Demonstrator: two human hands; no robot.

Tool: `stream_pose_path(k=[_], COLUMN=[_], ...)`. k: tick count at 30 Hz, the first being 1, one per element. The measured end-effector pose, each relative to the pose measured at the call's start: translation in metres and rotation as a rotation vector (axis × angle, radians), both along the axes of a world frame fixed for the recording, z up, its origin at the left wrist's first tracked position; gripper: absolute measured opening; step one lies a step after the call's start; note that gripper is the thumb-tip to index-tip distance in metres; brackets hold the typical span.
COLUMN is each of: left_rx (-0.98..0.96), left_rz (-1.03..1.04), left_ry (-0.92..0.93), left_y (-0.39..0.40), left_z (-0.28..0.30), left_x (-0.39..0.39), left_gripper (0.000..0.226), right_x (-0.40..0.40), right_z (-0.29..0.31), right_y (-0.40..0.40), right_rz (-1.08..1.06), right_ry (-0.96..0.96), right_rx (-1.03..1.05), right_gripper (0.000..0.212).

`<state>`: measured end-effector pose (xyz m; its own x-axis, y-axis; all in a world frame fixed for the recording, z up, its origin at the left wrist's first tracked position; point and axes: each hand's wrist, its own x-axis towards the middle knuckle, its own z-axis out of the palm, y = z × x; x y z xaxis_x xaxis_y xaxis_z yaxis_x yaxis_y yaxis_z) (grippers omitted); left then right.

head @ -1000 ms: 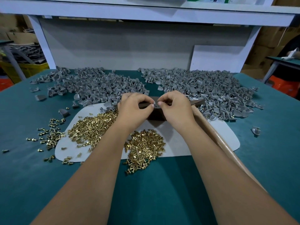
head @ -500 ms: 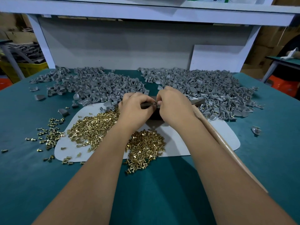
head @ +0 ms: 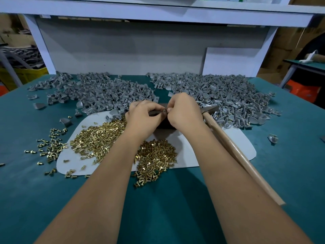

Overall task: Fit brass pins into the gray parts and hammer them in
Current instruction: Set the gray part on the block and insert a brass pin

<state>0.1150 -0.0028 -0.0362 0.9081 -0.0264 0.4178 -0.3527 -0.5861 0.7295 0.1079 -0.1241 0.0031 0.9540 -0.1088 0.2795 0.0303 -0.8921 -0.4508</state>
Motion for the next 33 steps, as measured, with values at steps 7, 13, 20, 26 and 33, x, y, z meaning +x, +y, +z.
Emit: stream_pose_path(k=[7,13,20,26,33], left_rx=[0.03,0.024,0.028,0.028,0.017], left_rz=[0.002,-0.006,-0.013,-0.003,-0.003], left_ry=[0.021,0.019,0.024,0.027,0.033], left_y=[0.0,0.001,0.002,0.001,0.0], left_z=[0.0,0.0,-0.001,-0.001,-0.001], left_x=[-0.003,-0.004,-0.002,-0.002,-0.001], left_gripper=[0.009,0.02,0.014,0.012,0.011], right_x=[-0.002,-0.002,-0.001,0.0,0.003], right_z=[-0.021,-0.023,-0.025,-0.024,-0.021], right_y=[-0.011,-0.021,-0.021,-0.018,-0.009], right_rz=[0.166,0.13,0.184,0.172,0.105], right_ry=[-0.184,-0.158,-0.152,-0.192,-0.177], right_rx=[0.188,0.649,0.56,0.42,0.268], right_gripper=[0.013,0.025,0.01,0.01,0.017])
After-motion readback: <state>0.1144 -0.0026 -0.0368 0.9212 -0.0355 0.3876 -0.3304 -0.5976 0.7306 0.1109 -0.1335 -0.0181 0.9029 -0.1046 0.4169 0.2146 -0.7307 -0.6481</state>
